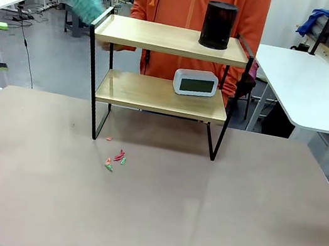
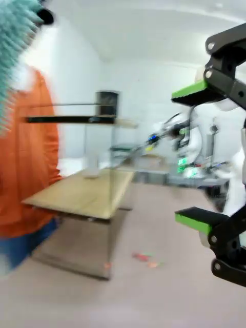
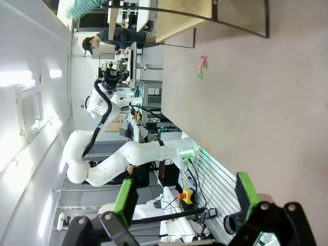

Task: Clean the shelf.
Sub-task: Hand the Duster back to the human.

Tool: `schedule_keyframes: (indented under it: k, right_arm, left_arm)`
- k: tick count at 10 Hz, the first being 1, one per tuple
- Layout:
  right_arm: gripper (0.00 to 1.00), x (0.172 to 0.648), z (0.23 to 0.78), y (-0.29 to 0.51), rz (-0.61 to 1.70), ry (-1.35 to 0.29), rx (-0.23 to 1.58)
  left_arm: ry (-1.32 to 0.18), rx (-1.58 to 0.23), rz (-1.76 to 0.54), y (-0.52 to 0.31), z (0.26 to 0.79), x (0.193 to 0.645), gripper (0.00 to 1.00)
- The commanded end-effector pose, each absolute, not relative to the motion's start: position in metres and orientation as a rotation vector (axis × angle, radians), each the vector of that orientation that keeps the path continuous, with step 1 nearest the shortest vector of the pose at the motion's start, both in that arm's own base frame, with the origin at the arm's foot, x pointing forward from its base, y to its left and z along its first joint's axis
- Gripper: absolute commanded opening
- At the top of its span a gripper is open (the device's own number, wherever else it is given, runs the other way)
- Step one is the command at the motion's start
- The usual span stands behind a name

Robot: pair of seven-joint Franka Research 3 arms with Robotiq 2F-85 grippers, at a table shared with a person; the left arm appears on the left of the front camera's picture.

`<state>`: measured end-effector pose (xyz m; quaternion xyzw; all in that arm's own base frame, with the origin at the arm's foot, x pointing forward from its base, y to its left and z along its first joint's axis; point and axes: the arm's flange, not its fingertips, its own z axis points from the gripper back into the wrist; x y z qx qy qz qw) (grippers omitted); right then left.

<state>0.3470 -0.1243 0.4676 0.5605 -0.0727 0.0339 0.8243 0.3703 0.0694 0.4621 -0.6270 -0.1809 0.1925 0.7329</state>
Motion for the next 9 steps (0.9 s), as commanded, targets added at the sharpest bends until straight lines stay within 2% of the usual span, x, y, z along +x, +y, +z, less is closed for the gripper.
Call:
schedule_keyframes:
  k: [1,2,3,4,5,6,7,8,9]
  right_arm:
    - [1.0,0.347,0.468,-0.124,0.072,-0.155,1.192]
    - [1.0,0.352,0.461,-0.094,0.151,-0.122,1.26]
    - [1.0,0.362,0.449,-0.054,0.223,-0.101,1.307]
    - [1.0,0.37,0.438,-0.01,0.186,-0.055,1.412]
    - [1.0,0.374,0.429,0.03,0.11,-0.008,1.447]
    - [1.0,0.371,0.423,0.055,0.074,0.05,1.406]
    - [1.0,0.367,0.42,0.062,0.072,0.09,1.331]
    - [1.0,0.363,0.421,0.038,0.15,0.022,1.417]
    - [1.0,0.363,0.421,0.038,0.15,0.022,1.417]
  left_arm:
    - [-0.142,-1.409,0.368,0.034,0.437,0.361,1.0]
    - [-0.071,-1.417,0.351,0.013,0.427,0.36,1.0]
    - [-0.071,-1.381,0.332,0.002,0.42,0.358,1.0]
    - [-0.022,-1.414,0.331,-0.001,0.413,0.354,1.0]
    - [-0.043,-1.427,0.324,0.0,0.408,0.352,1.0]
    - [-0.124,-1.446,0.377,0.001,0.4,0.351,1.0]
    - [-0.034,-1.428,0.332,-0.004,0.411,0.38,1.0]
    - [-0.034,-1.428,0.332,-0.004,0.411,0.38,1.0]
    - [-0.034,-1.428,0.332,-0.004,0.411,0.38,1.0]
